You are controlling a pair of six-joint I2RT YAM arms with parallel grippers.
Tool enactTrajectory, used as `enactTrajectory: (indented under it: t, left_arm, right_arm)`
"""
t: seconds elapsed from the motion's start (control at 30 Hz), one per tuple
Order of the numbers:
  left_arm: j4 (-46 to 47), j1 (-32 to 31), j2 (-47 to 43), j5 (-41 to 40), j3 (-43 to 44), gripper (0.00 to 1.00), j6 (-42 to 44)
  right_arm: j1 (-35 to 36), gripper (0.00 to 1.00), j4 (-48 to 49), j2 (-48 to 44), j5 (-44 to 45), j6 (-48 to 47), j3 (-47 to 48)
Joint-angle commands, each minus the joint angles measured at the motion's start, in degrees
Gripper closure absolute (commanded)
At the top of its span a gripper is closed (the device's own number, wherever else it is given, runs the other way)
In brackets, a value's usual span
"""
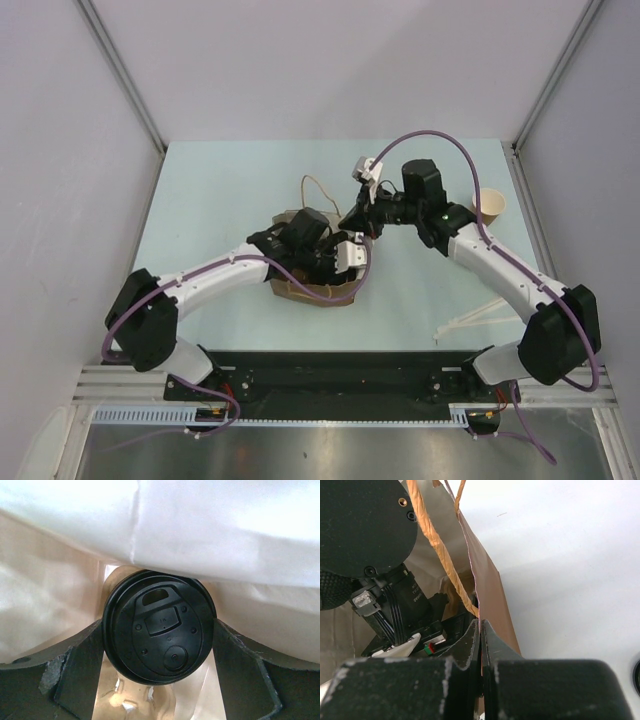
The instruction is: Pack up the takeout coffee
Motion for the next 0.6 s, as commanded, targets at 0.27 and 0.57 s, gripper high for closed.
enactTrajectory:
  t: [0.27,0.57]
  left_arm:
    - [3.9,2.9,7.1,-3.1,-5.6,0.83,3.5]
    - [1.0,2.9,-0.9,-0.9,-1.9,0.43,-1.4]
  right_arm:
    - [-1.4,1.0,2.1,3.3,-0.9,-1.7,4.1]
    - [-1.6,1.0,0.9,3.2,-1.3,-2.9,5.0]
